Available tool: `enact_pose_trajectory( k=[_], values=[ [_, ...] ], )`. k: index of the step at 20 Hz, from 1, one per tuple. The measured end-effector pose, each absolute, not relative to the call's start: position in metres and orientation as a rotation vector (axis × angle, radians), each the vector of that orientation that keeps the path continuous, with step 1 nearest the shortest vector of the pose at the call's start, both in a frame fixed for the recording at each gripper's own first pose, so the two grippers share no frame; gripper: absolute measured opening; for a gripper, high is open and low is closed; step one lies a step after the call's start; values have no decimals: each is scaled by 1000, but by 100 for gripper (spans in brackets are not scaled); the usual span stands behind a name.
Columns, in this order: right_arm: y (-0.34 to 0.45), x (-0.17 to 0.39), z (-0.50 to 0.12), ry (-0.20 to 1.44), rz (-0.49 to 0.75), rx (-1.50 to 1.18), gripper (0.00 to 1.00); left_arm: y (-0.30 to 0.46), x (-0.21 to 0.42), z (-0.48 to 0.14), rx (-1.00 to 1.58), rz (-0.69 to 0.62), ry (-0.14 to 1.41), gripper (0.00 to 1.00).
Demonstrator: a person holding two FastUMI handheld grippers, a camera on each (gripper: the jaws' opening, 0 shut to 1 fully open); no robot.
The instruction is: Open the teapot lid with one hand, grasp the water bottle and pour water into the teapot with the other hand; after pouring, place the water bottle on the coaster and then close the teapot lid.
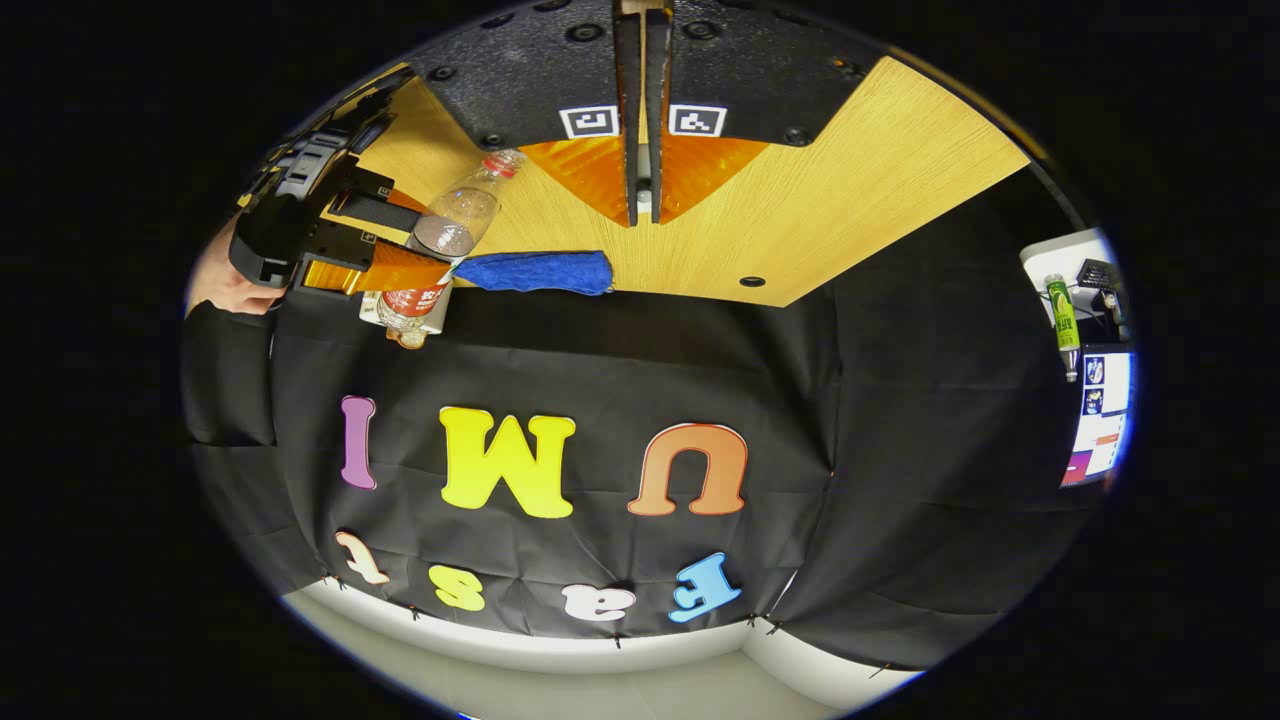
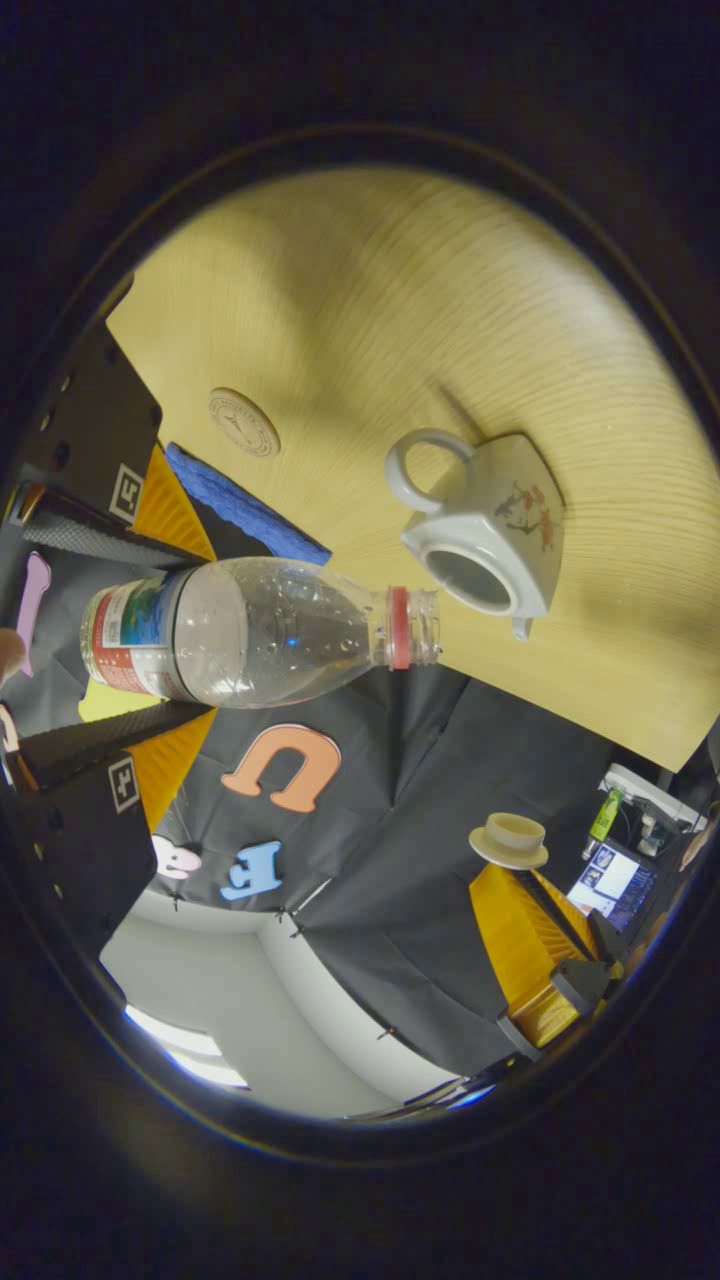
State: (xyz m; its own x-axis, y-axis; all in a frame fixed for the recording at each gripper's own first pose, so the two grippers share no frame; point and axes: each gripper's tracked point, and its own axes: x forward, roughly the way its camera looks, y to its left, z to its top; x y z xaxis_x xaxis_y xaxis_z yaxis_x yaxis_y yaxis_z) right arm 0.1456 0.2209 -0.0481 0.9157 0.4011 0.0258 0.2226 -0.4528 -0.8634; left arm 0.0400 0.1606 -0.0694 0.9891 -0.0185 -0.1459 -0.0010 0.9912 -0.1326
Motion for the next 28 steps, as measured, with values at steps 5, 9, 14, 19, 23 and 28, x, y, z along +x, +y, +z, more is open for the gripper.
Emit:
enact_pose_trajectory(
  k=[5,9,14,19,23,28],
  values=[
    [219,149,-48,-420,233,-1989,70,162,38,-65,-140,-5,140,4],
    [206,155,-66,-282,305,-1819,72,162,36,-58,-136,-10,119,4],
    [199,144,-82,-105,391,-1484,69,158,34,-53,-138,-17,110,4],
    [203,131,-65,-9,462,-1053,71,151,33,-50,-126,-31,105,4],
    [201,141,-41,61,499,-632,71,143,33,-50,-115,-44,107,4],
    [173,171,-13,98,433,-244,70,133,34,-47,-102,-65,99,4]
  ],
)
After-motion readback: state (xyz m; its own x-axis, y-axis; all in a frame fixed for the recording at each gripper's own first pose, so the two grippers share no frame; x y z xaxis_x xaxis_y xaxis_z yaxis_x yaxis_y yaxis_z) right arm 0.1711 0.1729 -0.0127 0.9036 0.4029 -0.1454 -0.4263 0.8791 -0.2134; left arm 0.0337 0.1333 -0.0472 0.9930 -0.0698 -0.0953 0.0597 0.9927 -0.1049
